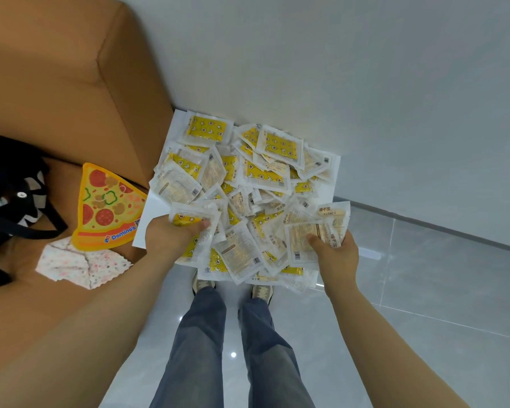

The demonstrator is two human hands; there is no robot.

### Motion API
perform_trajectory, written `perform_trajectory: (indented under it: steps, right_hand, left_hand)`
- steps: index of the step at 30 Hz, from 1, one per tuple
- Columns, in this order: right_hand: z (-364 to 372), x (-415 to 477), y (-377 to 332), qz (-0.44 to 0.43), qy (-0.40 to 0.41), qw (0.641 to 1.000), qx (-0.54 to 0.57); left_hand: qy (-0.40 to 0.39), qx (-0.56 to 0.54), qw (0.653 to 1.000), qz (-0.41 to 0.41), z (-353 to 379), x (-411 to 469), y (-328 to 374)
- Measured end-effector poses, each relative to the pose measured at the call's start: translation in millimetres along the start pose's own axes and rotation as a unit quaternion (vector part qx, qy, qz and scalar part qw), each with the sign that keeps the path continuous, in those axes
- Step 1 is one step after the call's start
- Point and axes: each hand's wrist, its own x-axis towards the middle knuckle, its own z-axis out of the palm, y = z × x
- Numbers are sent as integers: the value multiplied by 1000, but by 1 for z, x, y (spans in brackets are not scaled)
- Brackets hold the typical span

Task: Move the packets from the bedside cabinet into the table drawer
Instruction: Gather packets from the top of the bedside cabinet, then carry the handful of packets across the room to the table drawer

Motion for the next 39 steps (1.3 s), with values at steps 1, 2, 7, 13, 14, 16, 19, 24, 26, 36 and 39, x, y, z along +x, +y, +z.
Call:
perform_trajectory:
  steps: [1,2,7,13,14,16,19,24,26,36,39]
  right_hand:
    - [-3,-4,-1,-3,-5,1000,4]
    - [-5,-8,-3,-6,-12,1000,5]
    - [-16,-21,-15,-18,-40,999,-4]
    - [-38,-40,-50,-53,-55,997,-31]
    - [-43,-45,-59,-64,-58,996,-32]
    - [-53,-59,-80,-92,-66,993,-37]
    - [-70,-85,-111,-139,-65,987,-51]
    - [-97,-142,-160,-201,-35,978,-48]
    - [-107,-167,-174,-218,-13,975,-40]
    - [-166,-274,-201,-269,130,954,11]
    - [-198,-299,-199,-280,173,944,33]
  left_hand:
    - [1,-7,1000,2,-4,-4,2]
    - [1,-16,1000,5,-8,-7,3]
    - [13,-44,999,16,-24,-28,13]
    - [-4,-84,995,53,-44,-72,38]
    - [-8,-94,994,62,-48,-80,43]
    - [-18,-111,991,79,-56,-98,56]
    - [-28,-142,984,107,-72,-123,74]
    - [-57,-154,970,177,-110,-167,111]
    - [-69,-166,961,210,-126,-184,128]
    - [-172,-162,904,355,-167,-283,191]
    - [-194,-152,884,397,-158,-320,200]
